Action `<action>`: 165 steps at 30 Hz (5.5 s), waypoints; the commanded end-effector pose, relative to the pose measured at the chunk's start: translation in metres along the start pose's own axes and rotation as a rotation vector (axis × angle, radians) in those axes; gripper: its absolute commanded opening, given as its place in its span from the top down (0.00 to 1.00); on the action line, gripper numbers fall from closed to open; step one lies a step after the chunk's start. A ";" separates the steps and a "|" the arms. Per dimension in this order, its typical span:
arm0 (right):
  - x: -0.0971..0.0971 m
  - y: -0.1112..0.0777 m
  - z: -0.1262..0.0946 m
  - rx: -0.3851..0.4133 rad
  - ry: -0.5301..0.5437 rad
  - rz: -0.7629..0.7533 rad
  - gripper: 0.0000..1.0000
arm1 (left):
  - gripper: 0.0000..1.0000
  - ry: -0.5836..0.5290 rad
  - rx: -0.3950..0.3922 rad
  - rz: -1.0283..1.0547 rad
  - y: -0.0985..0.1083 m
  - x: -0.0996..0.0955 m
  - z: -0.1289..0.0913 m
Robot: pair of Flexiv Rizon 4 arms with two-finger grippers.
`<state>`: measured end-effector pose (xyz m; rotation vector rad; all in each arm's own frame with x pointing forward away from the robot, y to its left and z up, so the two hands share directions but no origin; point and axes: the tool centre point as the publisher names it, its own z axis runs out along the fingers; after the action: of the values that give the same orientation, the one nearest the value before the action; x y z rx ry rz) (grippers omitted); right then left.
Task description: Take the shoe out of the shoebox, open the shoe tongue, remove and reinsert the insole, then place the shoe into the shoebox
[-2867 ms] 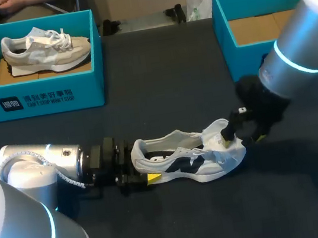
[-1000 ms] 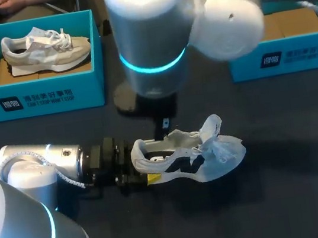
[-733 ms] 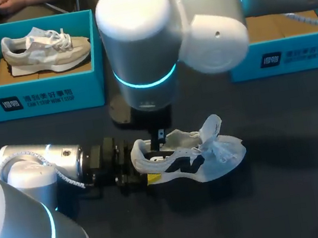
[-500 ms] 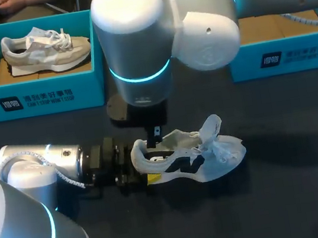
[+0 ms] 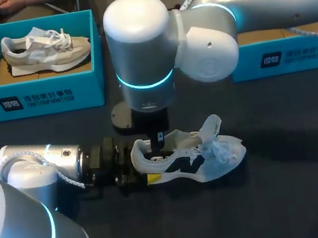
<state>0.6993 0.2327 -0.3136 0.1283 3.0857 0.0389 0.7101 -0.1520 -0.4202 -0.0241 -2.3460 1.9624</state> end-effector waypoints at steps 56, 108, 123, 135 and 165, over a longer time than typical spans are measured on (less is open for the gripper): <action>-0.035 -0.056 0.076 0.021 -0.009 -0.021 0.95 | 1.00 -0.003 0.001 0.000 0.000 0.001 0.000; 0.018 -0.076 0.081 -0.103 0.245 0.007 1.00 | 1.00 -0.003 0.001 0.000 0.000 0.001 0.000; 0.014 -0.070 0.049 -0.246 0.169 -0.101 1.00 | 1.00 -0.003 0.001 0.000 0.000 0.001 0.000; 0.003 -0.055 0.043 -0.189 0.140 -0.107 1.00 | 1.00 -0.003 0.001 0.000 0.000 0.001 0.000; -0.020 -0.049 0.077 -0.127 -0.008 0.010 0.58 | 1.00 -0.003 0.001 0.000 0.000 0.001 0.000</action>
<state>0.7175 0.1817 -0.3843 0.1386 3.0615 0.2380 0.7087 -0.1513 -0.4203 -0.0250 -2.3456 1.9635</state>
